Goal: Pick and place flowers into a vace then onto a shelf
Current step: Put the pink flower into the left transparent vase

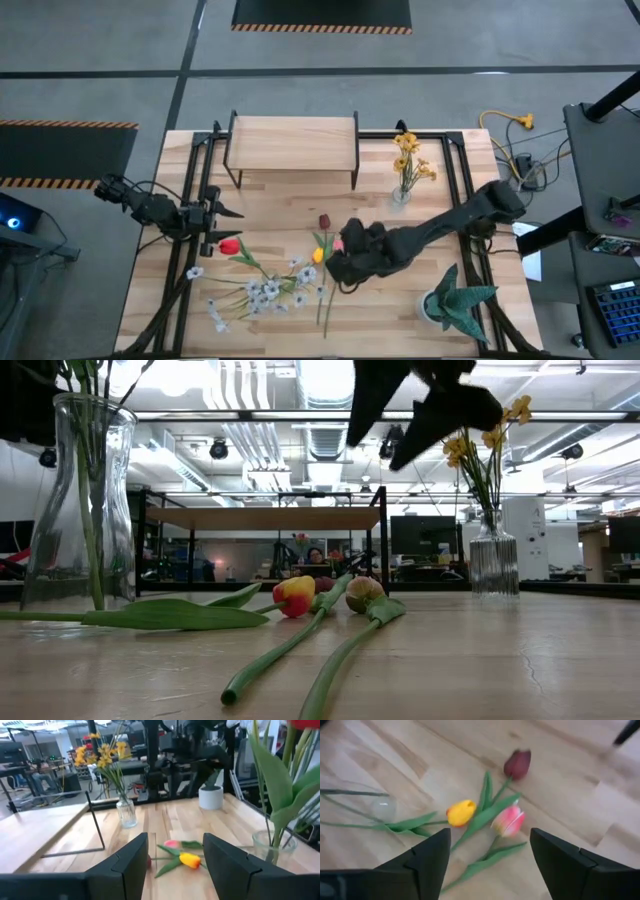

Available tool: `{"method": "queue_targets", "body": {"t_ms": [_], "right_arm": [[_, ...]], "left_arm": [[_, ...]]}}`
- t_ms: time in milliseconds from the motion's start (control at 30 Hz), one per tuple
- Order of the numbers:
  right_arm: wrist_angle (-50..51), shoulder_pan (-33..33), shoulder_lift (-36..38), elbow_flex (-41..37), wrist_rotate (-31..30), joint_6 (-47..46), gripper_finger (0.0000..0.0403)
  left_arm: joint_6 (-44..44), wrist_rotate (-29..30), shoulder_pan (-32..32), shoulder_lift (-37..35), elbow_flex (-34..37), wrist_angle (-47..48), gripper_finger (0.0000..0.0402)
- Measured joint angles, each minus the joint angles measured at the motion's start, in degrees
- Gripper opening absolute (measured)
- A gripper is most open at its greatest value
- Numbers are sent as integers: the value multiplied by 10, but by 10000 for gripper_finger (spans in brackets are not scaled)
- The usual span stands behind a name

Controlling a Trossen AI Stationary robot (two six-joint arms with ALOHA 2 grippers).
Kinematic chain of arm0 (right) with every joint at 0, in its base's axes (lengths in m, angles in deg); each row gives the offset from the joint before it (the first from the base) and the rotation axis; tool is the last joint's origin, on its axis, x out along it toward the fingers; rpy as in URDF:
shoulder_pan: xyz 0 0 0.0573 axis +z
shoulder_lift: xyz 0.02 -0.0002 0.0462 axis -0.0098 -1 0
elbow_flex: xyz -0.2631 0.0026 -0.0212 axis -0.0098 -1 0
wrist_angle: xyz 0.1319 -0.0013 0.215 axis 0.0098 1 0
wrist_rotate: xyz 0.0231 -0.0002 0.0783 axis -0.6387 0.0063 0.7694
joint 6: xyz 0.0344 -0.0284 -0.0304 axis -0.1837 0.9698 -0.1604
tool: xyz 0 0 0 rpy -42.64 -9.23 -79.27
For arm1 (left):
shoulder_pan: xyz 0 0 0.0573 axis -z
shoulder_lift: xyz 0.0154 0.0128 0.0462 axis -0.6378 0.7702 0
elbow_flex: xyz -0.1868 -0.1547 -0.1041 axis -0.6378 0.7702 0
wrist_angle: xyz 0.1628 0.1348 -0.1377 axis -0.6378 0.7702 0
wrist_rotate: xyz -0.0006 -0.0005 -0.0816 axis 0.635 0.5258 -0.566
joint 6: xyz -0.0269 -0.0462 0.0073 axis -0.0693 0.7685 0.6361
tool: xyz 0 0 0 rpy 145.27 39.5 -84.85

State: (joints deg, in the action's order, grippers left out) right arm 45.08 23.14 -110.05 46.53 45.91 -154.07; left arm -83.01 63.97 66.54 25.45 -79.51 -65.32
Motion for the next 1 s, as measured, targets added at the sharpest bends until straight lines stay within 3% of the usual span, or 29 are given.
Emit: {"method": "queue_targets", "body": {"t_ms": [200, 300, 633, 1000], "right_arm": [[4, 5, -67, 1, 3, -94, 254], [3, 5, -95, 4, 33, -124, 245], [-5, 16, -147, 11, 55, -205, 226], [-30, 14, -208, 23, 51, -208, 226]], "left_arm": [[1, 0, 0, 0, 0, 23, 173], [0, 0, 0, 0, 1, 20, 173], [0, -1, 0, 0, -4, 16, 173], [-2, -1, 0, 0, -2, 18, 173]]}}
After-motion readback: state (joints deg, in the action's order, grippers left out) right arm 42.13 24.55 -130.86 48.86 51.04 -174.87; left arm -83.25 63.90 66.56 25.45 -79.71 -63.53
